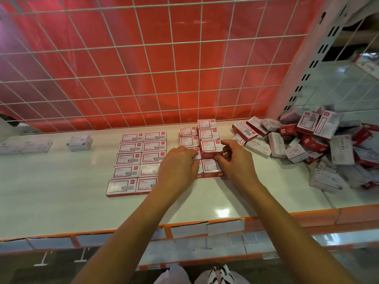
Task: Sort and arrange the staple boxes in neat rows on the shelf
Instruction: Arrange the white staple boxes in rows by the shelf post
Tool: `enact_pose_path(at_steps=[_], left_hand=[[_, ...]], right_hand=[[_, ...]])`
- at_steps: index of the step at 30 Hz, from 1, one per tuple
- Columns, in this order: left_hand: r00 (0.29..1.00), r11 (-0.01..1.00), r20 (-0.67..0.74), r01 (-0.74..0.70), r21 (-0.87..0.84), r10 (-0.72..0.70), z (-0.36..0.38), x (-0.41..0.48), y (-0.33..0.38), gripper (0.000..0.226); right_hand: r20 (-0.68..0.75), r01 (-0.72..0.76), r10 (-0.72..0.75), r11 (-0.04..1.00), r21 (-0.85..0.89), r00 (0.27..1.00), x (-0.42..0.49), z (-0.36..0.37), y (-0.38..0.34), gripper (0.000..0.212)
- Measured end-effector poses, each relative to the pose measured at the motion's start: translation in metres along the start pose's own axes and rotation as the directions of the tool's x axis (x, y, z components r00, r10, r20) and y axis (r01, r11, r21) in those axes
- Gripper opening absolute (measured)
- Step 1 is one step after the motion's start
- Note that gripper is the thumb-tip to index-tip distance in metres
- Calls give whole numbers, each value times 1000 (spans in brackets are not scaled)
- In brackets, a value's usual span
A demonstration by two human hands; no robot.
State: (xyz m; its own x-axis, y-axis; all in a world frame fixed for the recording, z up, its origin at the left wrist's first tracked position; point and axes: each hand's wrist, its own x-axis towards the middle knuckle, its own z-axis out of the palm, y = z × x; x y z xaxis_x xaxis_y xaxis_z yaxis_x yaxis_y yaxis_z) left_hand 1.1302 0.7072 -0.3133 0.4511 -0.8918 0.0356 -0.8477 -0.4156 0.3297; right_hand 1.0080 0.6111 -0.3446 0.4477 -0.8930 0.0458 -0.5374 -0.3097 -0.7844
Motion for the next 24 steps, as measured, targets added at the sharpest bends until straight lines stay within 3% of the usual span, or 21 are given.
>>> enact_pose_path(at_steps=[6,12,24], left_hand=[[1000,1000,-13,-18,2,18,-1,1,12,40],[991,1000,-135,-3,12,5,-1,6,26,36],[981,982,-58,-188,-29,187,24,10,80,36]], right_hand=[[-16,-6,6,1000,-3,1000,-2,-2,3,47],[-51,-2,-1,998,-55,999,-7,-13,7,41],[-106,-3,-12,990,-138,994,-22,-51,46,29]])
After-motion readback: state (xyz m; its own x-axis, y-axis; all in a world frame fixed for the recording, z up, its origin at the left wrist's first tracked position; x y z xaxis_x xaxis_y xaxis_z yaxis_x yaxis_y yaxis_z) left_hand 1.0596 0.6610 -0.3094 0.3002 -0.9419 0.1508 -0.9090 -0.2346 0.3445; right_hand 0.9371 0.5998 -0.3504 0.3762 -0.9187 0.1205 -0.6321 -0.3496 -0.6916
